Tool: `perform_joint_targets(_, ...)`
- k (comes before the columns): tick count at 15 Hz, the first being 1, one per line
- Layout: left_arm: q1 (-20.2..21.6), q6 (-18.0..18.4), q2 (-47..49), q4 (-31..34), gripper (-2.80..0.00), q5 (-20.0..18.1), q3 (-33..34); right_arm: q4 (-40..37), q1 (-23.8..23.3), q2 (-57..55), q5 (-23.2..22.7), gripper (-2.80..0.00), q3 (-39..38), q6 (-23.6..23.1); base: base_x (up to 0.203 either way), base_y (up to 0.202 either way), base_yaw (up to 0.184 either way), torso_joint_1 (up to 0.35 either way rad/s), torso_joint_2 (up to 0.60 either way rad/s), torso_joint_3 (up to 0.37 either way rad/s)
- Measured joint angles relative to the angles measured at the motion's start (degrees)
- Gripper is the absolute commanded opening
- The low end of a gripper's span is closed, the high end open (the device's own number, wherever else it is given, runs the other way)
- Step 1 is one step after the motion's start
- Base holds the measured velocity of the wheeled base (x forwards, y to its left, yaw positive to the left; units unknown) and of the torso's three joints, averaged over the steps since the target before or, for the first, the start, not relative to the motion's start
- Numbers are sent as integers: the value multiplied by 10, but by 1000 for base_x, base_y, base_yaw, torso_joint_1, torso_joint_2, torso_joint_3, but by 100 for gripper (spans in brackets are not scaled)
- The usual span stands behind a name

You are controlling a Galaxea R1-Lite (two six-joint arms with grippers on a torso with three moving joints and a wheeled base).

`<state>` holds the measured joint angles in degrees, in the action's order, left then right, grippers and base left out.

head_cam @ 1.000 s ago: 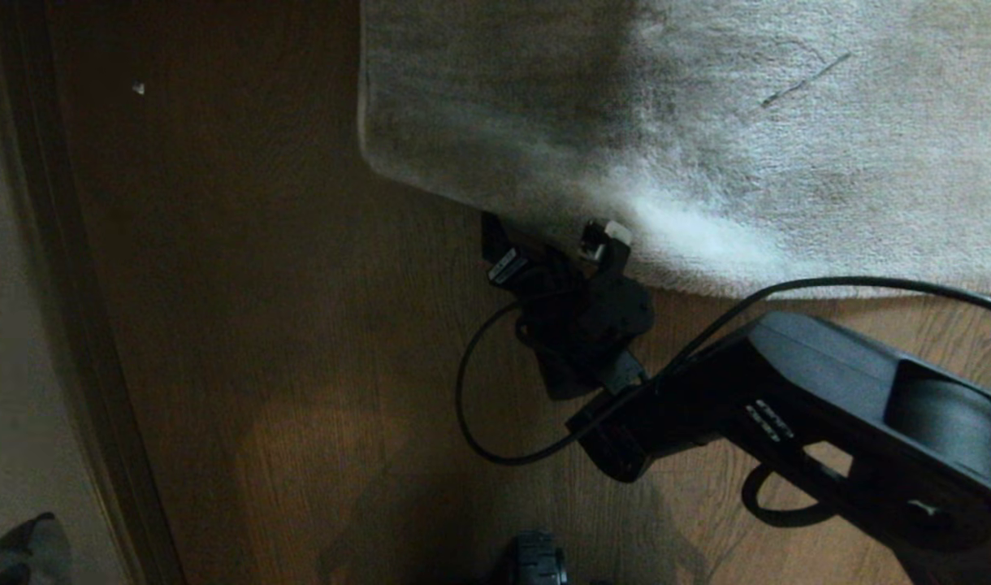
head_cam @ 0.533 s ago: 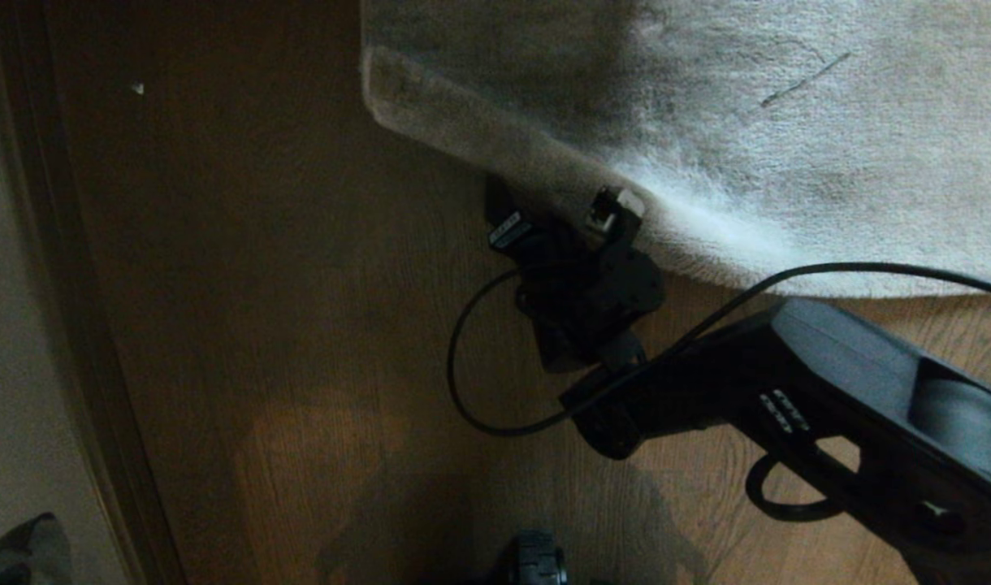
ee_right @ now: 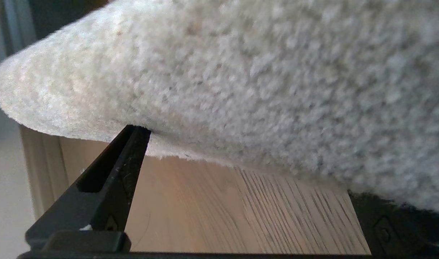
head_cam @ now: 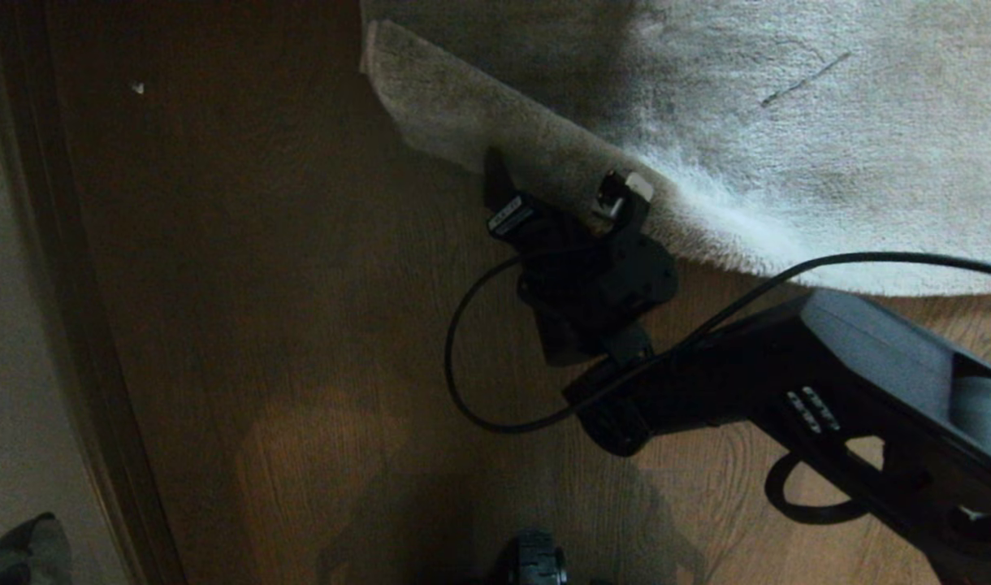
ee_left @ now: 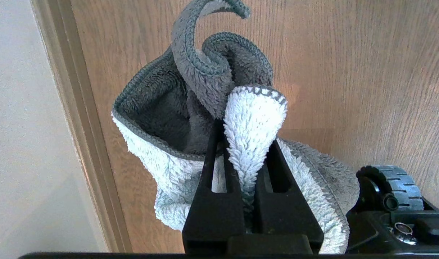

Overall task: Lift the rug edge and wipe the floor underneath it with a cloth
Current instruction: Lift up the carpet

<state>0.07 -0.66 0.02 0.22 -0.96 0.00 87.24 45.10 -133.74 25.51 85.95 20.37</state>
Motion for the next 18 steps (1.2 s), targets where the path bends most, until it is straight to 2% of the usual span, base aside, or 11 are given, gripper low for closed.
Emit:
perform_joint_targets(9,0,0,0,0,-280,0,0,-1,-22,-1,-1,0,-11,0,0,0,0,0,0,0)
perform_joint_targets(18,0,0,0,0,-280,0,0,0,40,40,0,0,0,2,0,0,0,0,0,0)
